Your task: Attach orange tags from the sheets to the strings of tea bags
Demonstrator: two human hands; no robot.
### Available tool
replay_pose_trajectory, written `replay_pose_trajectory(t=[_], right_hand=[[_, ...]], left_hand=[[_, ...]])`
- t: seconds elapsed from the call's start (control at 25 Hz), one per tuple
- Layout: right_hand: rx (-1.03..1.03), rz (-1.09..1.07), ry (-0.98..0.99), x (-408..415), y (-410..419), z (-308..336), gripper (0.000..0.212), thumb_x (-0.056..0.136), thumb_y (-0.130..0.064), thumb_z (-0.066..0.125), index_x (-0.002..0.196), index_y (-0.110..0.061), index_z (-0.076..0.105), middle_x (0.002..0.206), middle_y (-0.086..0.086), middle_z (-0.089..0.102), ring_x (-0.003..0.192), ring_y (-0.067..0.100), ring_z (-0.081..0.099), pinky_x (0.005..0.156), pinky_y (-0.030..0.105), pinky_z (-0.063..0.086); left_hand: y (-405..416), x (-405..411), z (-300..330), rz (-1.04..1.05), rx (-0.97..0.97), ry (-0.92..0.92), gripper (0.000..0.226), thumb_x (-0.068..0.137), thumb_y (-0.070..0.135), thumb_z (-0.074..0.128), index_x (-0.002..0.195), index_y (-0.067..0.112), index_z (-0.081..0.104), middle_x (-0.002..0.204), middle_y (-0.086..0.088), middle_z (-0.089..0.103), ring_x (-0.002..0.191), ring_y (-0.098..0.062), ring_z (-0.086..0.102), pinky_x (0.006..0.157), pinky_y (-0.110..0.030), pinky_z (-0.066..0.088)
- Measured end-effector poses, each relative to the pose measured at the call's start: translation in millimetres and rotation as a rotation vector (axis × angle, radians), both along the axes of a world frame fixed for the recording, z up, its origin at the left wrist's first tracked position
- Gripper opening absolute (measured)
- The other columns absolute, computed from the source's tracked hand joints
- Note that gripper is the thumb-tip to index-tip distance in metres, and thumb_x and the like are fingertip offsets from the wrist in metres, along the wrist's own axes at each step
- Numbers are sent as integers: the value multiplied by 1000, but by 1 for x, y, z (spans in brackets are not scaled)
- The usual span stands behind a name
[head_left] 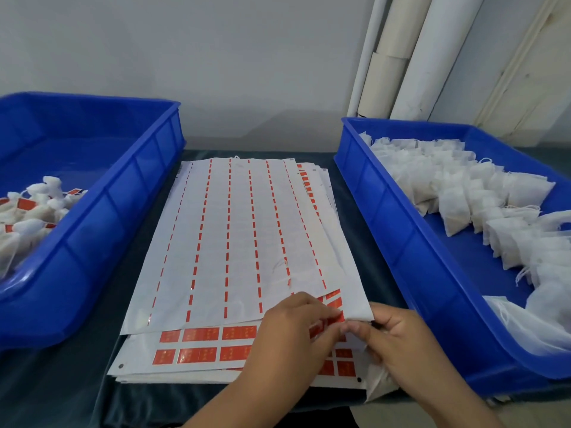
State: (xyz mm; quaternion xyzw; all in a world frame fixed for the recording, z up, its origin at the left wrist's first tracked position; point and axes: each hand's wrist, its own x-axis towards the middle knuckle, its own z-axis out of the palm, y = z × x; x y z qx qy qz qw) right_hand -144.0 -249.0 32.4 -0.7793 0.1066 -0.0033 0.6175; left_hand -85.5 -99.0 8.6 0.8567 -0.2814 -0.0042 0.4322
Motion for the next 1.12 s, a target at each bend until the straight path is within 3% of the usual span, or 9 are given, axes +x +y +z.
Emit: replay_pose_trajectory(t=[0.2,0.4,0.52,0.6,0.68,0.8,0.96,1.04,1.12], right_hand=[[-87,32,-99,1,1,-2,17,69,-34,63,80,-41,74,94,-16,72,88,-1,67,70,11,51],[-157,29,-82,2,2,-5,20,68,-40,61,85,-37,72,91,-19,71,85,-1,66,68,12,52],[-164,9,-91,3,1,-5,20,67,-40,61,84,-36,72,92,-18,71,84,0,67,69,14,53],[-168,15,-100,3,1,-5,21,69,-40,62,86,-37,72,94,-18,71,86,0,66,71,15,53],[-179,33,-99,3,1,-4,21,70,-41,60,88,-39,71,95,-20,70,87,-1,66,72,15,53],[-193,48,-83,3,3,-3,26,68,-46,58,89,-39,70,95,-23,68,88,-3,65,71,13,53],[-221,48,-61,4,4,-3,35,65,-52,56,92,-35,71,93,-21,68,85,-4,65,67,11,52],[-221,39,-57,5,3,-3,30,65,-49,58,89,-36,70,92,-21,69,84,-4,65,66,11,51],[-223,12,-74,5,1,-4,25,64,-46,61,83,-34,71,88,-20,69,80,-3,65,64,11,51]], left_hand=[[5,2,1,-15,-7,1,26,82,48,61,105,40,69,75,39,45,88,22,46,66,4,38],[7,-1,1,-63,55,-151,27,88,46,53,105,34,70,94,20,63,70,13,43,66,-1,32],[7,1,5,-18,17,-110,25,87,46,54,99,32,71,84,30,54,71,12,50,63,0,37],[8,2,5,-21,-16,-67,35,81,55,51,99,33,71,78,38,46,85,17,50,69,4,38],[9,2,5,-34,-26,-53,40,76,60,50,98,34,71,79,37,51,92,22,46,73,6,36],[10,4,3,-25,-3,-35,25,82,49,59,100,36,71,76,40,49,91,23,46,69,6,37],[7,3,5,-40,97,-91,22,87,46,56,99,35,71,82,33,54,71,12,52,60,1,34],[8,2,7,-53,133,-171,22,84,44,56,89,32,73,83,23,64,63,6,54,58,1,30],[7,2,8,-69,115,-164,27,84,49,53,96,34,72,88,22,65,66,8,52,59,1,29]])
